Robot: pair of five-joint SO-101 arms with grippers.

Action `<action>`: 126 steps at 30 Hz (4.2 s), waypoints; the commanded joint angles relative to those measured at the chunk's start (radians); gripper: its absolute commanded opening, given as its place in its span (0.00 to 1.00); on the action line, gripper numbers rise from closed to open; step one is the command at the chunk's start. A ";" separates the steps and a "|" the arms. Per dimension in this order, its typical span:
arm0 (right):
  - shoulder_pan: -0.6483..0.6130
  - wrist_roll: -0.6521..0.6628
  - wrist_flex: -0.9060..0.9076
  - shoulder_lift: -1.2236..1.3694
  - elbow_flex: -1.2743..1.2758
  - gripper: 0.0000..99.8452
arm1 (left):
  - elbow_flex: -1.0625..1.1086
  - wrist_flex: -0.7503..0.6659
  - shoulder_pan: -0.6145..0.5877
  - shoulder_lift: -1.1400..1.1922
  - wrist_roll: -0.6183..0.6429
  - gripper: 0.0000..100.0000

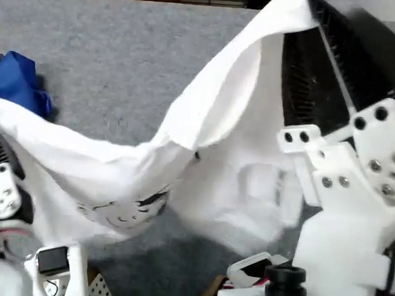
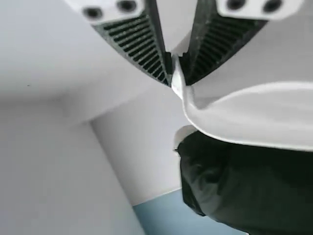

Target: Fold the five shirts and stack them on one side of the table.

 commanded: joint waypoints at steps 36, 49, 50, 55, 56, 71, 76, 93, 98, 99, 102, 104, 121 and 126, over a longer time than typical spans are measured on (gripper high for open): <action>0.177 -0.063 -0.916 0.113 1.099 0.00 | 0.588 -0.715 -0.003 0.124 0.029 0.02; 0.179 -0.063 -1.346 0.412 1.150 0.00 | 0.322 -0.715 0.089 0.664 0.104 0.02; 0.185 -0.063 -1.366 0.432 1.150 0.00 | 0.311 -0.715 0.091 0.699 0.106 0.02; 0.220 -0.063 -1.410 0.487 1.152 0.00 | 0.215 -0.681 0.089 0.851 0.101 0.02; 0.228 -0.063 -1.409 0.483 1.156 0.00 | 0.195 -0.640 0.089 0.872 0.100 0.02; 0.251 -0.061 -0.517 0.162 1.173 0.00 | 0.330 -0.339 0.186 0.885 -0.025 0.02; 0.285 -0.061 -0.420 0.065 1.287 0.00 | 0.445 -0.338 0.178 0.885 -0.086 0.02; 0.323 -0.060 -0.373 -0.467 2.005 0.00 | 0.640 -0.278 0.166 0.883 -0.110 0.02; 0.369 -0.063 -0.342 -0.501 2.094 0.00 | 0.689 -0.270 0.166 0.883 -0.107 0.02; 0.371 -0.064 -0.324 -0.509 2.109 0.00 | 0.704 -0.270 0.166 0.883 -0.106 0.02; 0.357 -0.066 -0.301 -0.533 2.169 0.00 | 0.741 -0.275 0.166 0.883 -0.089 0.02; 0.351 -0.066 -0.301 -0.553 2.215 0.00 | 0.750 -0.272 0.166 0.883 -0.052 0.02; 0.450 -0.068 -0.591 -0.588 2.488 0.00 | 0.807 -0.241 0.302 0.883 -0.091 0.02; 0.450 -0.061 -0.592 -0.588 2.500 0.00 | 0.799 -0.192 0.307 0.883 -0.097 0.02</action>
